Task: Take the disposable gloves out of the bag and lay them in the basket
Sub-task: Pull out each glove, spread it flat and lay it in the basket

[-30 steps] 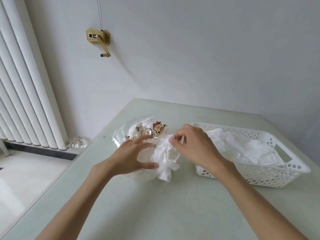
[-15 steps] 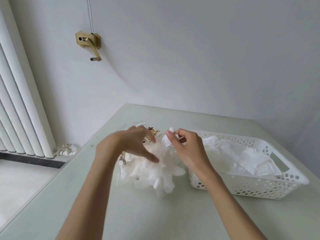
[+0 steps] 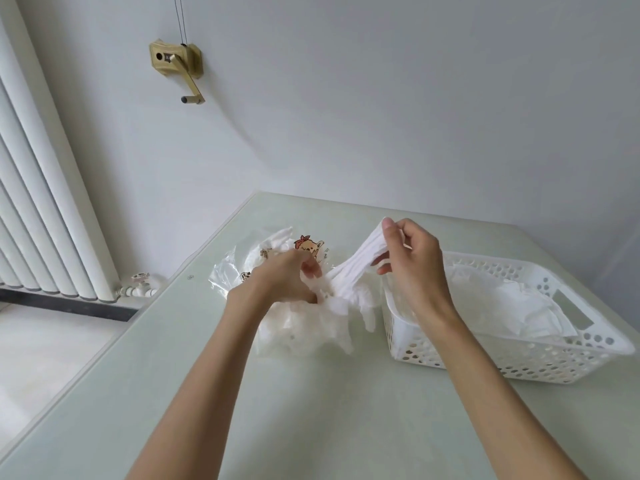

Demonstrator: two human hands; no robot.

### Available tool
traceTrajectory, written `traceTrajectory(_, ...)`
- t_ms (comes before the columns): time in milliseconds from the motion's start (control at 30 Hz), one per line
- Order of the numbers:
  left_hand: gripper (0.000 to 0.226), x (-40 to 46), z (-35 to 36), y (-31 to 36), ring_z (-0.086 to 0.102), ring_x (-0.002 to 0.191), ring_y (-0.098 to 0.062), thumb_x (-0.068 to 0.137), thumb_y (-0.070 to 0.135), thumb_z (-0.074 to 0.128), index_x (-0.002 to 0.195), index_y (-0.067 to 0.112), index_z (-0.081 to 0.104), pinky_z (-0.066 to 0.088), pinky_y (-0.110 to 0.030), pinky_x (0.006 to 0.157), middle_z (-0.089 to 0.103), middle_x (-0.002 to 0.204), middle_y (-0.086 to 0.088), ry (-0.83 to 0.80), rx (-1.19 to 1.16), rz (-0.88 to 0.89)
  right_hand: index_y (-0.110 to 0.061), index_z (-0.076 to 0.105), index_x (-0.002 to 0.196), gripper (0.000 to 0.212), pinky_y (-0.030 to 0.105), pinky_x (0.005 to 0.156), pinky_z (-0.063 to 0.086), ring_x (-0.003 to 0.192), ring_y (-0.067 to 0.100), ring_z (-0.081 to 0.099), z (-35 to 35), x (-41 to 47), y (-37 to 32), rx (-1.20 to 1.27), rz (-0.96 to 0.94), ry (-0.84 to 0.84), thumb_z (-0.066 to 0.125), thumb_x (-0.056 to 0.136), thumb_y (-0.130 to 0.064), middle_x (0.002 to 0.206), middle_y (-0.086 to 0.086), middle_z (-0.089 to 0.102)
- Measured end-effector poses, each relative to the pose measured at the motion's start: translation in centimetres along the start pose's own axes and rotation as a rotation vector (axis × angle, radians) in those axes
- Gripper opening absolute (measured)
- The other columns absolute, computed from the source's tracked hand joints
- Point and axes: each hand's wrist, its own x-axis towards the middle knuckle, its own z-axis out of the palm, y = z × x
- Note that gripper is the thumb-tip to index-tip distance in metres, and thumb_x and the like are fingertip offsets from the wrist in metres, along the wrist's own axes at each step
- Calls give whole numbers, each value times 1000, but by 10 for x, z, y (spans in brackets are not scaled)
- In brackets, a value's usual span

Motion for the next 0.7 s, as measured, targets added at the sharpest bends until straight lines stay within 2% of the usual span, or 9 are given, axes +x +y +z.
traceTrajectory(100, 33, 4, 7, 0, 49, 88, -16, 74, 21, 75, 102, 23, 59, 38, -27, 75, 56, 104, 8, 17, 56, -32, -4, 43, 72, 37, 20, 49, 45, 50, 8, 61, -5, 1, -2, -50, 31, -4, 45, 101, -27, 63, 11, 55)
traceTrajectory(167, 27, 4, 10, 1, 51, 94, -18, 75, 20, 72, 96, 24, 57, 34, -27, 72, 59, 106, 5, 91, 124, -59, -8, 44, 72, 40, 26, 53, 42, 51, 11, 61, -3, -1, -1, -136, 86, -106, 44, 99, -37, 54, 2, 57)
traceTrajectory(233, 24, 3, 10, 1, 53, 95, -20, 75, 20, 71, 87, 27, 51, 32, -27, 66, 60, 104, 5, 149, 189, -70, -13, 45, 75, 47, 31, 59, 39, 61, 18, 62, 3, -8, 1, -378, 98, -268, 48, 91, -57, 56, -2, 57)
traceTrajectory(300, 23, 4, 4, 1, 53, 91, -18, 76, 18, 71, 87, 27, 53, 37, -27, 67, 59, 101, 5, 83, 122, -54, -15, 48, 88, 57, 32, 62, 36, 77, 24, 59, 8, -12, 0, -662, 37, -355, 57, 76, -70, 73, 0, 58)
traceTrajectory(400, 38, -6, -19, 3, 53, 100, -13, 80, 20, 74, 113, 28, 57, 43, -26, 86, 54, 114, 9, -121, -81, 22, -14, 52, 97, 54, 32, 65, 36, 89, 27, 57, 14, -10, -11, -977, -66, -511, 71, 73, -58, 87, 1, 60)
traceTrajectory(467, 51, -15, -32, 9, 48, 111, -8, 76, 25, 79, 118, 36, 52, 39, -24, 92, 49, 122, 13, -139, -133, 148, -15, 52, 78, 38, 30, 64, 34, 83, 28, 56, 16, -5, -17, -1085, -104, -583, 73, 76, -47, 77, 0, 54)
traceTrajectory(567, 55, -18, -26, 17, 37, 119, -8, 68, 37, 84, 113, 43, 53, 34, -29, 101, 43, 126, 11, -140, 3, 241, -18, 43, 59, 39, 28, 55, 33, 67, 23, 52, 13, 8, -20, -1125, -86, -643, 76, 75, -31, 61, -3, 51)
traceTrajectory(633, 57, -12, -8, 16, 31, 127, -14, 68, 41, 83, 118, 42, 55, 29, -32, 106, 41, 132, 7, -133, 137, 219, -15, 49, 58, 34, 26, 52, 36, 56, 15, 55, 8, 17, -24, -1072, -41, -774, 78, 71, -24, 54, -5, 59)
traceTrajectory(700, 61, -8, 6, 12, 31, 129, -19, 70, 41, 80, 125, 38, 55, 30, -32, 104, 41, 135, 5, -101, 228, 192, -10, 61, 62, 25, 23, 54, 42, 50, 6, 57, 2, 24, -31, -991, 32, -871, 81, 73, -22, 53, -6, 63)
